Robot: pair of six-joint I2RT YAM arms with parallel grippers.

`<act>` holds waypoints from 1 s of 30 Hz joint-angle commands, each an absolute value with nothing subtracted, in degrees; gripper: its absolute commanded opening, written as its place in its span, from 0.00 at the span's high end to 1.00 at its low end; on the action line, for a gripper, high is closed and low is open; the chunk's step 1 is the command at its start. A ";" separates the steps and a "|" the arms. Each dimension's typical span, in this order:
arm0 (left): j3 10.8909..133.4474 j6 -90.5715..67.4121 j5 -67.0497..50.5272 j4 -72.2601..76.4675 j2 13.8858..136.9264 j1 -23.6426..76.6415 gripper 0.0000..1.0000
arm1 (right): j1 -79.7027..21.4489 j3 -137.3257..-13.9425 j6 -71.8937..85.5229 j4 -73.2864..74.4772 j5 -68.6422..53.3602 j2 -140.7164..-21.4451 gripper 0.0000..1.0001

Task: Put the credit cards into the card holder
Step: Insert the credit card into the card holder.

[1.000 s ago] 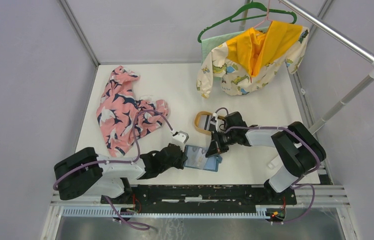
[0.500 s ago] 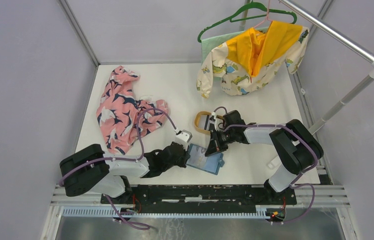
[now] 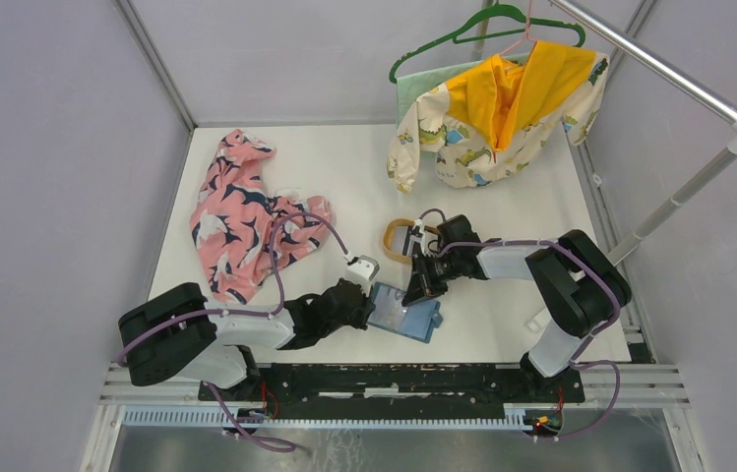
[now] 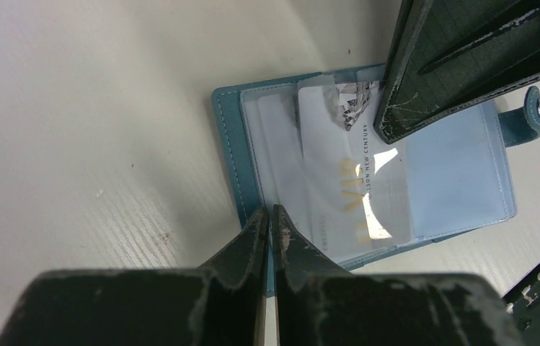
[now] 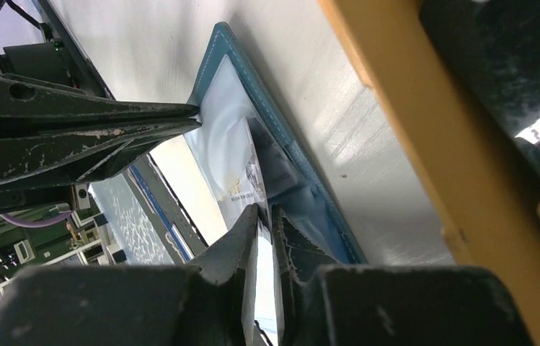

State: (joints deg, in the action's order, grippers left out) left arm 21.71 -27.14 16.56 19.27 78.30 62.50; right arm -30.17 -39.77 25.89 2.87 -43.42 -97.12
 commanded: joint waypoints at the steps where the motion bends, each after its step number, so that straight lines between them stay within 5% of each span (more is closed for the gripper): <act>1: 23.68 -24.52 15.25 21.55 78.81 62.84 0.89 | -30.42 -41.75 25.44 2.89 -38.76 -98.30 0.83; 16: 26.80 -28.53 5.31 21.84 71.74 64.02 0.83 | -30.12 -41.57 25.26 2.20 -38.50 -97.57 0.80; 30: 39.38 -37.08 16.68 18.06 88.74 71.51 0.84 | -29.71 -41.40 25.31 1.77 -38.85 -97.73 0.81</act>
State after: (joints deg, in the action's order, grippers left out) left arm 35.03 -33.10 10.37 19.18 85.17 69.97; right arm -29.98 -40.29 25.89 3.25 -42.78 -97.41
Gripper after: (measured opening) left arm 0.164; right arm 0.198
